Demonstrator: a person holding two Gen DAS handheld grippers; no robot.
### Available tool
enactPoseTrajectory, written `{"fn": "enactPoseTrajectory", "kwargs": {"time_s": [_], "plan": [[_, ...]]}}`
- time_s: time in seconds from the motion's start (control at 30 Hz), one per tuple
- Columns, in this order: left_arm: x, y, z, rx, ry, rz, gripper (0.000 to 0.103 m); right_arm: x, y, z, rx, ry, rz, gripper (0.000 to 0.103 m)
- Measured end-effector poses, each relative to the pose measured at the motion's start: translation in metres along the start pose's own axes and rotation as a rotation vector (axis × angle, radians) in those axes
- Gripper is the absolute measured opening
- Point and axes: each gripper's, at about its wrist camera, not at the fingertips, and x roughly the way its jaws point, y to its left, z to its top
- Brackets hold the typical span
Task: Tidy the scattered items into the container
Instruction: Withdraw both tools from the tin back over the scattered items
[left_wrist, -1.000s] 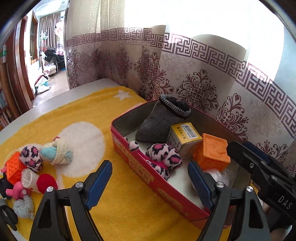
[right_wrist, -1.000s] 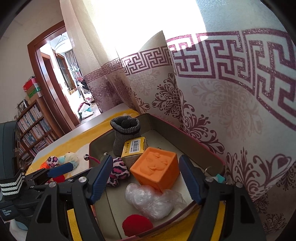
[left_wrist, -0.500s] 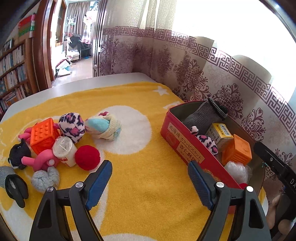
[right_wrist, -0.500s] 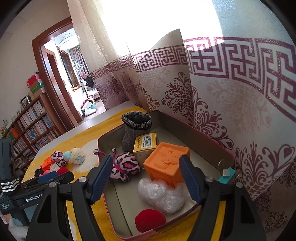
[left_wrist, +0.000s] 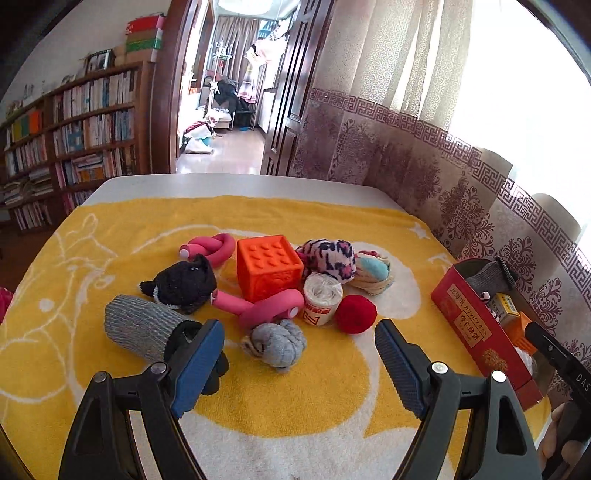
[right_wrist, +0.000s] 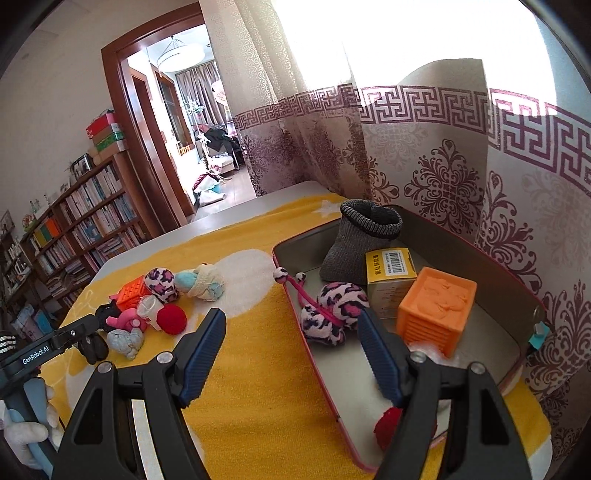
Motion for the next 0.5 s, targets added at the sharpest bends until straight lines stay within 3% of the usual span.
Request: {"fn": "enactPoseTrajectory", "kwargs": {"time_s": [0.27, 0.5], "plan": [[-0.007, 0.068, 0.001, -0.13, -0.016, 0.087, 0.086, 0.021, 0.04, -0.003, -0.069, 0.066, 0.072, 0.077], [0.011, 0.086, -0.002, -0.181, 0.055, 0.077, 0.086, 0.04, 0.057, -0.004, -0.092, 0.117, 0.091, 0.077]]}}
